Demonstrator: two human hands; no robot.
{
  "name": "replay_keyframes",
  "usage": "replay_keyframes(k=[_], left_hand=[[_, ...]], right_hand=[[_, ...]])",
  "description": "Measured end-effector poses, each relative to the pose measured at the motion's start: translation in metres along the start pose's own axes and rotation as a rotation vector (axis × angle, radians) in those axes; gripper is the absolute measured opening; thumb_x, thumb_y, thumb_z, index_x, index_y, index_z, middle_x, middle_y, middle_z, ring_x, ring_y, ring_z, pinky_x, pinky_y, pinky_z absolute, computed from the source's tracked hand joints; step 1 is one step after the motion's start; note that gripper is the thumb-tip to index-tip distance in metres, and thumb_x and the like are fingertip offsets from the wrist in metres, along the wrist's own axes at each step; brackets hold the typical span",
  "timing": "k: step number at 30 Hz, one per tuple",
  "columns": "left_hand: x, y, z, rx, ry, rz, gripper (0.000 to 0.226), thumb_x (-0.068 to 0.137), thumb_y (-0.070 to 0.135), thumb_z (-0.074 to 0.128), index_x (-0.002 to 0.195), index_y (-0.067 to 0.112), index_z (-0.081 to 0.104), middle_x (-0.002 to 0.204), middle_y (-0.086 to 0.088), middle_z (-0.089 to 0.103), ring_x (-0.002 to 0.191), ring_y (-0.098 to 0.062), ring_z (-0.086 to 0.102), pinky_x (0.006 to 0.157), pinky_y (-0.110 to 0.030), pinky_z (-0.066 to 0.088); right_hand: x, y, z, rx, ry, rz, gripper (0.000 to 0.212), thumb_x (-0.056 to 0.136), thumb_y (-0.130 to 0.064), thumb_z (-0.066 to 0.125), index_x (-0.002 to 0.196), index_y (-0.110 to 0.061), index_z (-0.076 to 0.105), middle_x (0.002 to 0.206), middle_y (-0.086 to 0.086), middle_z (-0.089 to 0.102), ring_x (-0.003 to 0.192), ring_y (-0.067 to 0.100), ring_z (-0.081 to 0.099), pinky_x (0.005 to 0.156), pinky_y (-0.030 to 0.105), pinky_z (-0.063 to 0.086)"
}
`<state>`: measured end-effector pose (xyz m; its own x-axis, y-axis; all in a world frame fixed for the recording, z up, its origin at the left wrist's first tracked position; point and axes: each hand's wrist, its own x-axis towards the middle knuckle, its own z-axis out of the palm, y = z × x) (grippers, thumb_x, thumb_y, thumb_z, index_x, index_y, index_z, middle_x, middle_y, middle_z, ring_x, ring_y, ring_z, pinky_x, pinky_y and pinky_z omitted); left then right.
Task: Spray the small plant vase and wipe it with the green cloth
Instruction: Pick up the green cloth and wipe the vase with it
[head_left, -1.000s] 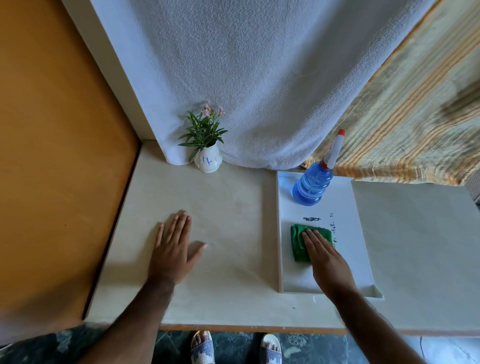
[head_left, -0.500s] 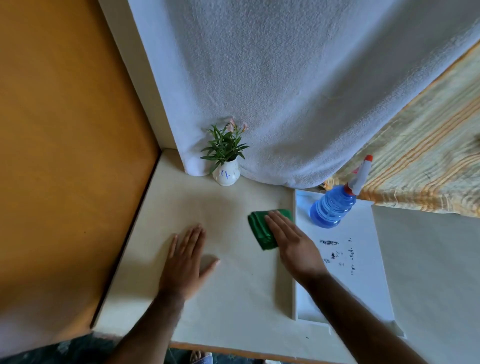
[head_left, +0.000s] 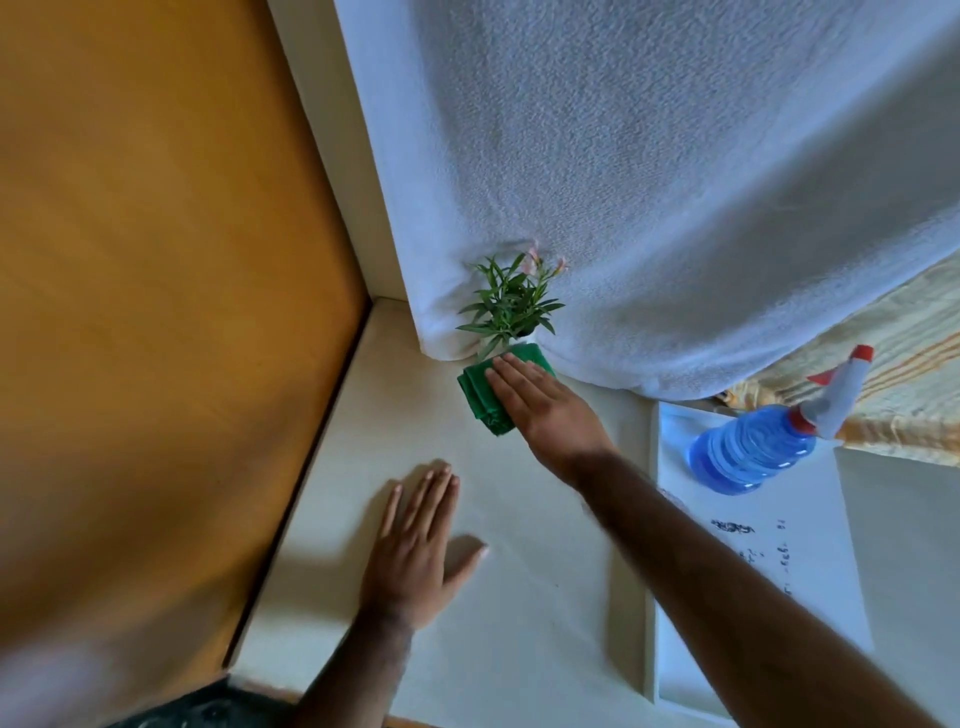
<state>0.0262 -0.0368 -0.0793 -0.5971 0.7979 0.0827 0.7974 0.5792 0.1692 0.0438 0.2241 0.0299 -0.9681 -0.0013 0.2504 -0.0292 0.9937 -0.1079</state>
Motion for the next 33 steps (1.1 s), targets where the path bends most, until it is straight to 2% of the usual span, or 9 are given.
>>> replay_keyframes(k=[12, 18, 25, 33], left_hand=[[-0.001, 0.000, -0.002, 0.015, -0.003, -0.004, 0.095, 0.099, 0.077, 0.039, 0.166, 0.012, 0.028, 0.176, -0.006, 0.024, 0.163, -0.021, 0.021, 0.126, -0.059, 0.030], [-0.001, 0.000, -0.005, -0.008, 0.019, -0.004, 0.093, 0.098, 0.074, 0.048, 0.165, 0.011, 0.033, 0.175, -0.005, 0.029, 0.161, -0.021, 0.028, 0.124, -0.060, 0.034], [-0.001, 0.002, -0.007, -0.007, 0.011, -0.010, 0.094, 0.098, 0.075, 0.047, 0.165, 0.011, 0.031, 0.176, -0.005, 0.025, 0.162, -0.021, 0.024, 0.124, -0.060, 0.035], [0.001, 0.003, -0.009, -0.011, 0.001, -0.014, 0.094, 0.099, 0.075, 0.046, 0.166, 0.012, 0.029, 0.176, -0.005, 0.025, 0.162, -0.021, 0.023, 0.124, -0.060, 0.035]], right_hand=[[-0.005, 0.014, 0.023, 0.054, -0.070, 0.024, 0.052, 0.097, -0.005, 0.029, 0.144, -0.001, 0.050, 0.151, 0.014, 0.048, 0.141, 0.029, 0.044, 0.116, 0.042, 0.035], [-0.017, 0.010, 0.026, 0.123, -0.121, 0.083, 0.060, 0.088, -0.004, 0.026, 0.138, 0.000, 0.058, 0.143, 0.016, 0.056, 0.131, 0.033, 0.055, 0.102, 0.047, 0.050], [0.008, 0.007, 0.005, 0.089, 0.018, -0.064, 0.050, 0.097, -0.002, 0.029, 0.140, 0.000, 0.055, 0.148, 0.014, 0.052, 0.138, 0.029, 0.047, 0.116, 0.041, 0.035], [0.006, 0.017, 0.025, 0.058, -0.049, -0.088, 0.047, 0.097, -0.002, 0.034, 0.137, 0.002, 0.057, 0.145, 0.018, 0.054, 0.135, 0.032, 0.050, 0.113, 0.046, 0.039]])
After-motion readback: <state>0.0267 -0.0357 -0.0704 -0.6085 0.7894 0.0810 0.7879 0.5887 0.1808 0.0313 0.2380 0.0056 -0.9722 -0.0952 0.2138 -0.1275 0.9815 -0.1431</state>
